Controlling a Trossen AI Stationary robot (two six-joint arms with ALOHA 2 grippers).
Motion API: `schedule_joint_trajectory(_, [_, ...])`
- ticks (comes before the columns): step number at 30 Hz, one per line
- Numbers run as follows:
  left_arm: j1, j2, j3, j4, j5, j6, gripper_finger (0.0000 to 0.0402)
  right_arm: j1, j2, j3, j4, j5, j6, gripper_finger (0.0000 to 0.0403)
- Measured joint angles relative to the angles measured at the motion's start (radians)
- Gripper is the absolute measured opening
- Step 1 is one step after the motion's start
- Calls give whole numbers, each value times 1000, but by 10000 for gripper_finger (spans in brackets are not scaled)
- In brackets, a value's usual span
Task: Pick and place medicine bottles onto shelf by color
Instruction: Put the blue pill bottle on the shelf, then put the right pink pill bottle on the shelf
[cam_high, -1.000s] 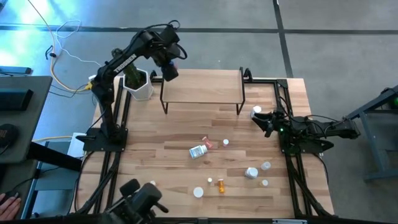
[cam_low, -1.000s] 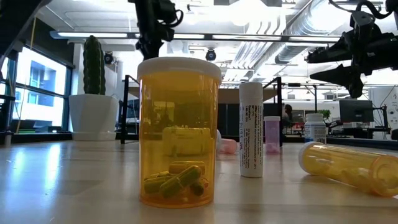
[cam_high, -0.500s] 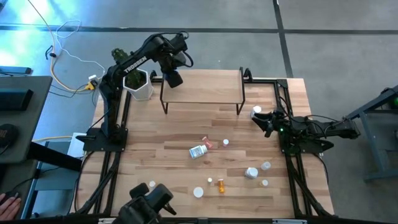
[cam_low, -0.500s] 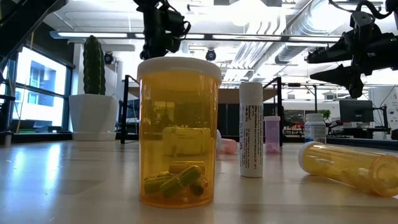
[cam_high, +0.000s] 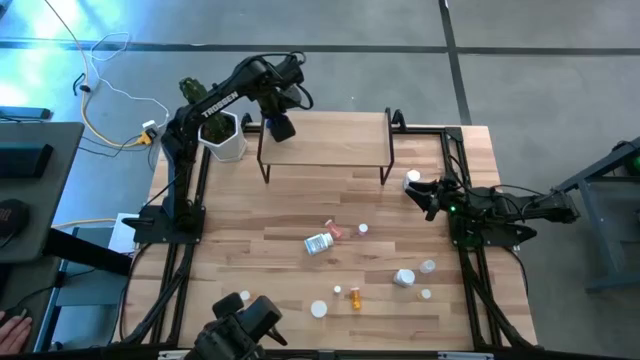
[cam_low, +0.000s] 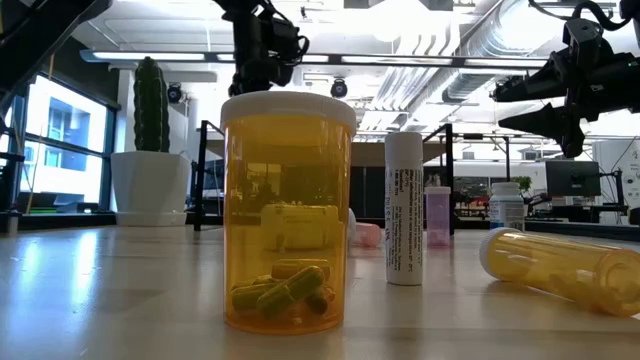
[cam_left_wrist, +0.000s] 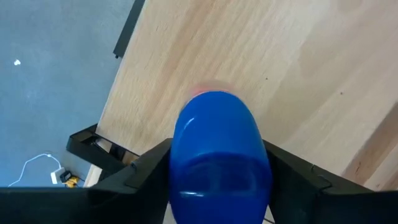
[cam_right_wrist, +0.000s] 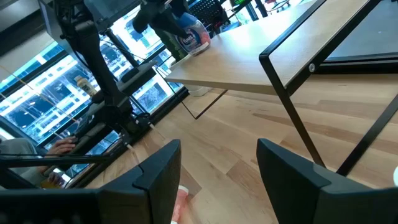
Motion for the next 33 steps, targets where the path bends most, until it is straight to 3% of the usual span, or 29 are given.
schedule_joint_trajectory(9, [-14, 1, 1, 13, -29, 11, 269, 0, 0, 0, 0, 0, -8, 201])
schedule_joint_trajectory(23, [-24, -1, 224, -6, -46, -31, 273, 0, 0, 0, 0, 0, -1, 201])
schedule_joint_trajectory(33, [-58, -91, 223, -8, 80, -88, 273, 0, 0, 0, 85, 0, -7, 201])
